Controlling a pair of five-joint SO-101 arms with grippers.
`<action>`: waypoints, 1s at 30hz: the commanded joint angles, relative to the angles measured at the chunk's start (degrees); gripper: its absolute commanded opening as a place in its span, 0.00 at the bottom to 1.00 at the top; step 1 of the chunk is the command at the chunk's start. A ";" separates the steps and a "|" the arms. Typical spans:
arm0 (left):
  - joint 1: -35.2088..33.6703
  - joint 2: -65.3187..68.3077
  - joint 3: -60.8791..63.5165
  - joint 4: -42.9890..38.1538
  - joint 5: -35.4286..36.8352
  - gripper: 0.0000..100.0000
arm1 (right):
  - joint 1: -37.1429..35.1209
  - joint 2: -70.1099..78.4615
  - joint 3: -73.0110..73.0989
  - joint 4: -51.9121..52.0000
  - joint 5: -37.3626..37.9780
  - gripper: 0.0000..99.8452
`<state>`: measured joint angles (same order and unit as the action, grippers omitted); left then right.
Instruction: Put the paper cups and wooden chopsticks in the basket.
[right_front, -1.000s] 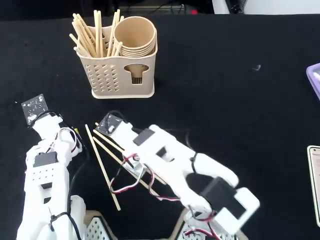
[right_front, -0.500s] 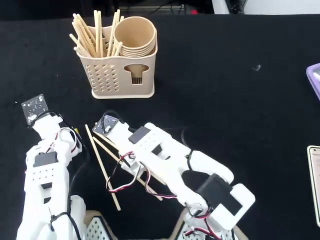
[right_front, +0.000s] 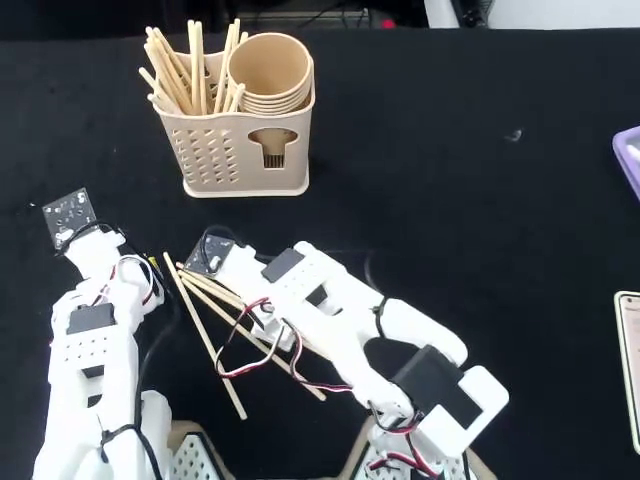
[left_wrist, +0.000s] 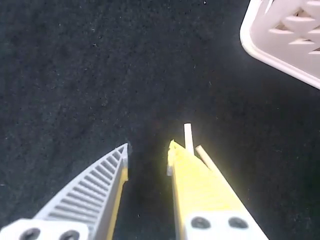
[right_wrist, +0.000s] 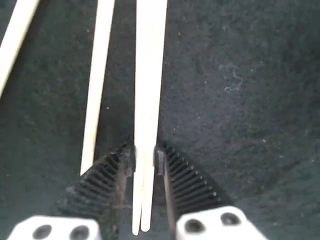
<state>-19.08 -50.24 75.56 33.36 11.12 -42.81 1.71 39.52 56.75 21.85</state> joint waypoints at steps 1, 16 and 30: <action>0.48 -1.05 -0.75 -0.26 0.18 0.14 | -0.35 -2.42 -2.77 5.54 0.62 0.01; 0.40 -1.32 -0.75 -0.18 0.18 0.14 | 8.18 -14.29 5.93 2.11 1.14 0.01; 0.40 -1.41 -0.75 -0.18 0.18 0.14 | 1.85 -32.13 -20.70 20.84 -2.73 0.01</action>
<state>-19.08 -50.24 75.56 33.36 11.12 -38.51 -20.97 28.35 73.54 20.35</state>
